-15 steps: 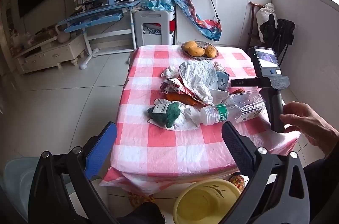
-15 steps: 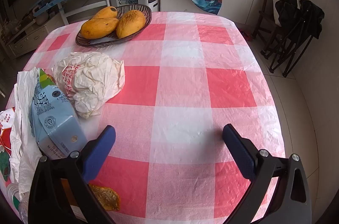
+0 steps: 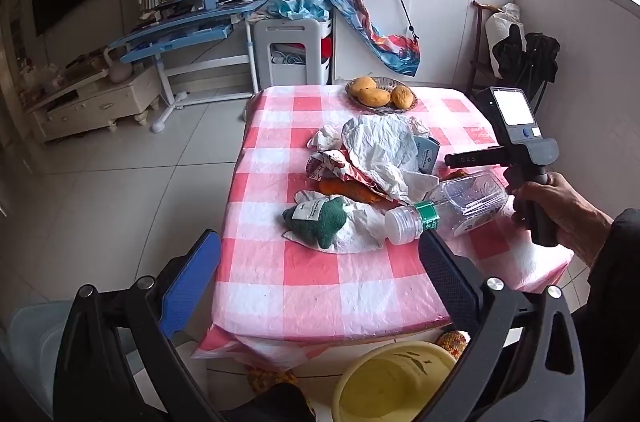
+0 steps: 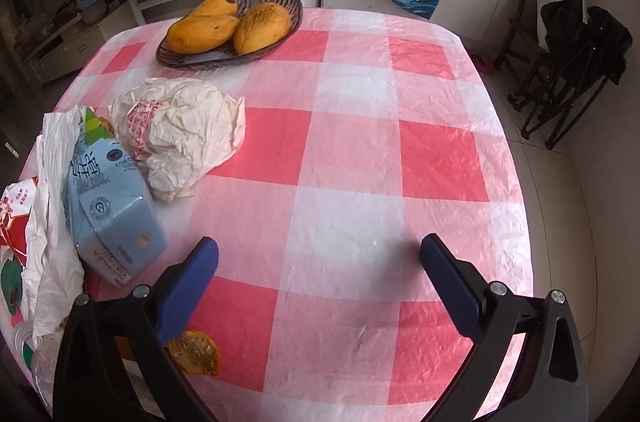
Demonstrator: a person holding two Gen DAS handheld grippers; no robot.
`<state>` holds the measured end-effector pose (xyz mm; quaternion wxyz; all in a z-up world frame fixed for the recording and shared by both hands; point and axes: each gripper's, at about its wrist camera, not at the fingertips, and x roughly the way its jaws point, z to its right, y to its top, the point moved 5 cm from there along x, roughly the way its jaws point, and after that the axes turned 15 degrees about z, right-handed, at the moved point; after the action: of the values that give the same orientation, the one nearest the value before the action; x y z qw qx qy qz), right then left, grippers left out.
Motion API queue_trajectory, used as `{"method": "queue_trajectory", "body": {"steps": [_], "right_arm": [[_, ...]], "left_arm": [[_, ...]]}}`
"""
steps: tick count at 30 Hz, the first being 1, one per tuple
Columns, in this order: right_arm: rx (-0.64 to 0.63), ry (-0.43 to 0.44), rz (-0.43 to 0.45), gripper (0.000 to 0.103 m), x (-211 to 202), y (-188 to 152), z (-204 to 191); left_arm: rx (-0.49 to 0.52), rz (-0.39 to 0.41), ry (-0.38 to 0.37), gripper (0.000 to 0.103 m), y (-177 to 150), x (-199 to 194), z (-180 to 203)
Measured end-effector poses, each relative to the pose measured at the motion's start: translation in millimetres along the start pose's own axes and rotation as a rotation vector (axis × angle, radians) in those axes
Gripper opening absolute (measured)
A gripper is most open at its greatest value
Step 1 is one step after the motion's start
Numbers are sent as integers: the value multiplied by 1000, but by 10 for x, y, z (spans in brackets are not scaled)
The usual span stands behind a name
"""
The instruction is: Collect trash
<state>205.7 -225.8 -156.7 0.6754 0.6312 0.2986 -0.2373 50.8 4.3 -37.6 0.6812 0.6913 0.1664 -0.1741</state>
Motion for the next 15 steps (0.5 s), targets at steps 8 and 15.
{"method": "queue_trajectory", "body": {"steps": [8, 15], "right_arm": [[64, -17, 284, 96, -1055, 286, 65], [87, 200, 580, 96, -2253, -17, -470]], "left_arm": [[-2, 29, 13, 95, 47, -186, -23], [-12, 67, 28, 95, 28, -613, -84]]}}
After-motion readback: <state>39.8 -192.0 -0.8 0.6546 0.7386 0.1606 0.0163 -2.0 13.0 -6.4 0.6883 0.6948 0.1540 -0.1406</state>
